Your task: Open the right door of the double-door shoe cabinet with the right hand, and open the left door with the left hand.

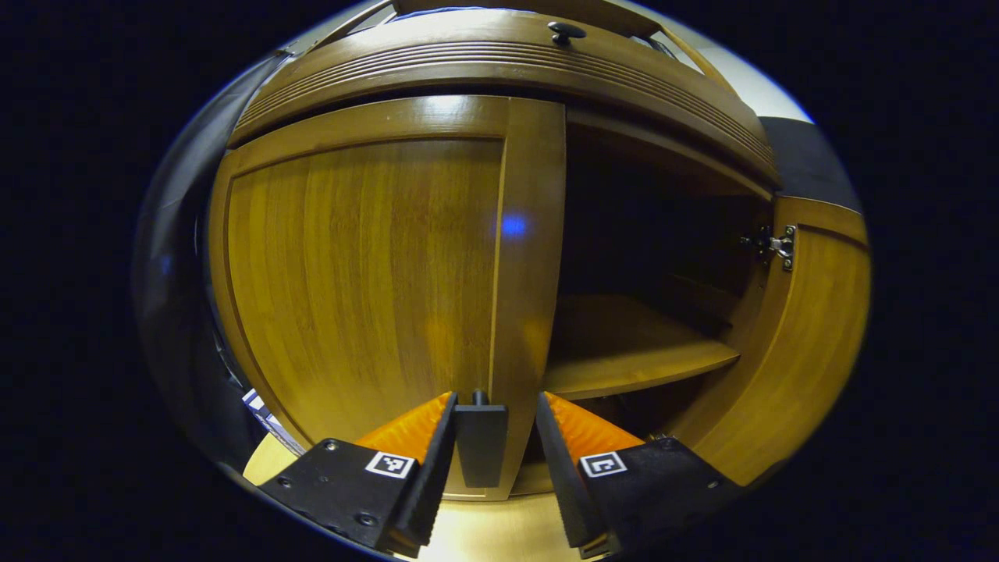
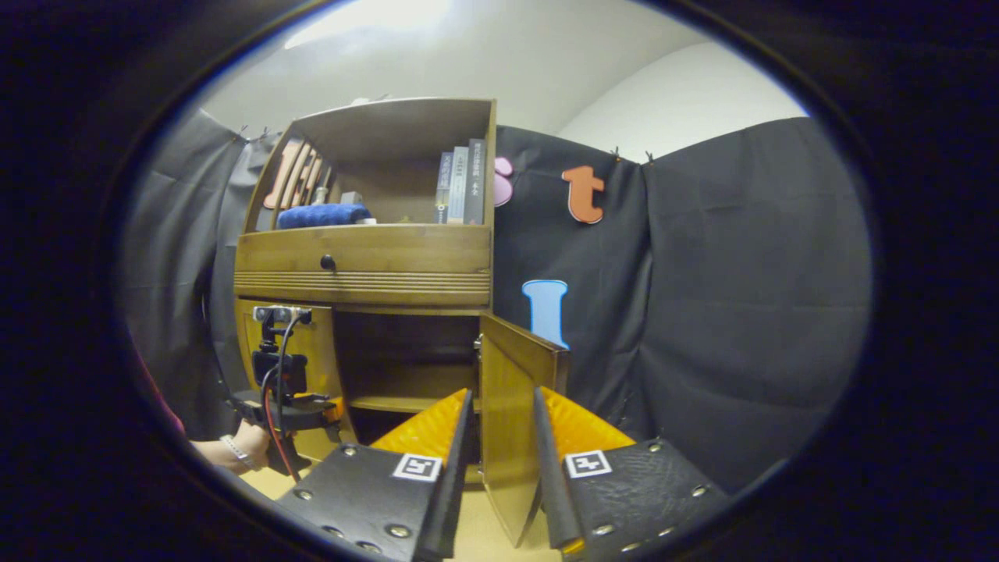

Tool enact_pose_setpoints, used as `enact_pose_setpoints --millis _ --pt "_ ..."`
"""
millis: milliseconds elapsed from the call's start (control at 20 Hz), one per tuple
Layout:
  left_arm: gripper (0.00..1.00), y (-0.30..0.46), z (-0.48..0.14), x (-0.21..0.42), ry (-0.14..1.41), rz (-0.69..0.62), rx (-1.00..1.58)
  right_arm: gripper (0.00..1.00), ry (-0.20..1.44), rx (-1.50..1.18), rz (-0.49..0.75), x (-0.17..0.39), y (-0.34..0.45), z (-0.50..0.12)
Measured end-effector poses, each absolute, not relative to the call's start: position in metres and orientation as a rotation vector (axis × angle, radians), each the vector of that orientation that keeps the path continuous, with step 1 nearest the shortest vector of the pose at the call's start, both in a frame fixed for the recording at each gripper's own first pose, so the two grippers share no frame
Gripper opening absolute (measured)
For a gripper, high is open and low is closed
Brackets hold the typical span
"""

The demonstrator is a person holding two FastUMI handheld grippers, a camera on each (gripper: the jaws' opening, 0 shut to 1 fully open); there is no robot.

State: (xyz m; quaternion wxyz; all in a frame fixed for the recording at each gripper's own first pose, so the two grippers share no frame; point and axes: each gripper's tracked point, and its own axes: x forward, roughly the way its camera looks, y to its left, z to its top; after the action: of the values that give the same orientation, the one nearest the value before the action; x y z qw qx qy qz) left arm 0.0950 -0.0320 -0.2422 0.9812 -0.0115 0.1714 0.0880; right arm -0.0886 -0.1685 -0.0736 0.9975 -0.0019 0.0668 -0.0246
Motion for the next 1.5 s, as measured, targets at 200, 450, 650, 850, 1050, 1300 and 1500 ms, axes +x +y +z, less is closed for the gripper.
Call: enact_pose_setpoints --millis 200,450,650,850,1050,1300,1500 --pt "0.37 -0.03 -0.244 0.094 0.335 0.175 -0.05 0.56 0.139 -0.013 -0.023 -0.081 -0.158 -0.078" --pt "0.31 -0.03 -0.242 0.091 0.323 0.182 -0.05 0.56 0.146 -0.007 -0.004 -0.076 -0.157 -0.08" --pt "0.34 -0.03 -0.24 0.081 0.315 0.19 -0.054 0.56 0.157 0.007 0.014 -0.072 -0.155 -0.085" --pt "0.33 -0.03 -0.238 0.064 0.31 0.197 -0.059 0.56 0.168 0.011 0.05 -0.07 -0.148 -0.09" --pt "0.34 -0.031 -0.236 0.048 0.312 0.2 -0.076 0.56 0.179 0.005 0.098 -0.066 -0.135 -0.095" --pt "0.31 -0.029 -0.233 0.028 0.313 0.212 -0.101 0.56 0.189 0.002 0.154 -0.062 -0.119 -0.099" --pt "0.34 -0.026 -0.231 0.013 0.314 0.222 -0.113 0.56 0.2 0.002 0.189 -0.059 -0.109 -0.103"
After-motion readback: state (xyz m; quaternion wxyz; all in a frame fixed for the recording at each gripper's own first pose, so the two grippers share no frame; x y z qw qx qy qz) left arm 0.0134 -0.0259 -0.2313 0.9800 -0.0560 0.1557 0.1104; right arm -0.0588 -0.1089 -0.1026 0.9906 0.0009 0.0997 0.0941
